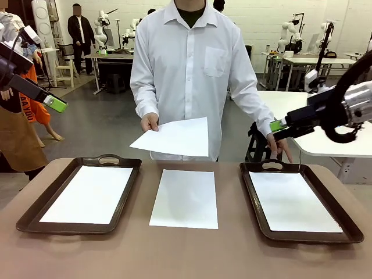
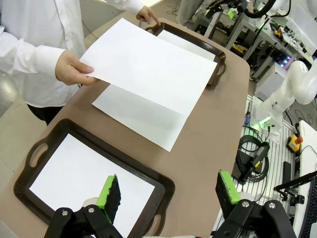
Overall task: Sort the A4 documents.
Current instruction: Receive the A4 Paper.
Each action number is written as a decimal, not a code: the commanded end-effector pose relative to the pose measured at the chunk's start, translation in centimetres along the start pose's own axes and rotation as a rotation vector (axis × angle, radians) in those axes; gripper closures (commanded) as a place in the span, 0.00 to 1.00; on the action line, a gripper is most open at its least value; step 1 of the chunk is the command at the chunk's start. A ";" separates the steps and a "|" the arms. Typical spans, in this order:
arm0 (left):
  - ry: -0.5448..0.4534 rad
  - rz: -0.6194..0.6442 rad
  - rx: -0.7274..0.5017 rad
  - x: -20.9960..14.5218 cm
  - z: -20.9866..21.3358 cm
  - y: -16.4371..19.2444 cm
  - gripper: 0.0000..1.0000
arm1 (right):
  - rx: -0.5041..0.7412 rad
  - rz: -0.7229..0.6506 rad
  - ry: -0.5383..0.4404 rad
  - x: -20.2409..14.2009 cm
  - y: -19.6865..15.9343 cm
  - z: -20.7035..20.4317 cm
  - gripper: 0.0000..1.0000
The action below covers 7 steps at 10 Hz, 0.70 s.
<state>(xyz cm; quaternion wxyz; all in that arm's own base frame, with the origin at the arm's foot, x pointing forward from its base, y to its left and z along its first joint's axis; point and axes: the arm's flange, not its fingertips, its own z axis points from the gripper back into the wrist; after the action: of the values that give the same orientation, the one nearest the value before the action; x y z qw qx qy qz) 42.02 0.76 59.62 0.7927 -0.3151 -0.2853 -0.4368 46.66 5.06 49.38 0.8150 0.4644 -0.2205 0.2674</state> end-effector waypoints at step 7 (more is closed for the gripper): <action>0.004 -0.004 0.001 0.0 0.1 -0.1 0.00 | 0.281 -0.438 -0.038 2.4 -3.1 -10.2 0.00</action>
<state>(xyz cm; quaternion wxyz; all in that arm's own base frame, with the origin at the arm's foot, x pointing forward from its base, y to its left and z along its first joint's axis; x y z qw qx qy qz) 42.02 0.76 59.61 0.7928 -0.3152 -0.2853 -0.4368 50.91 12.38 43.51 0.7911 0.5897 -0.0976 0.1297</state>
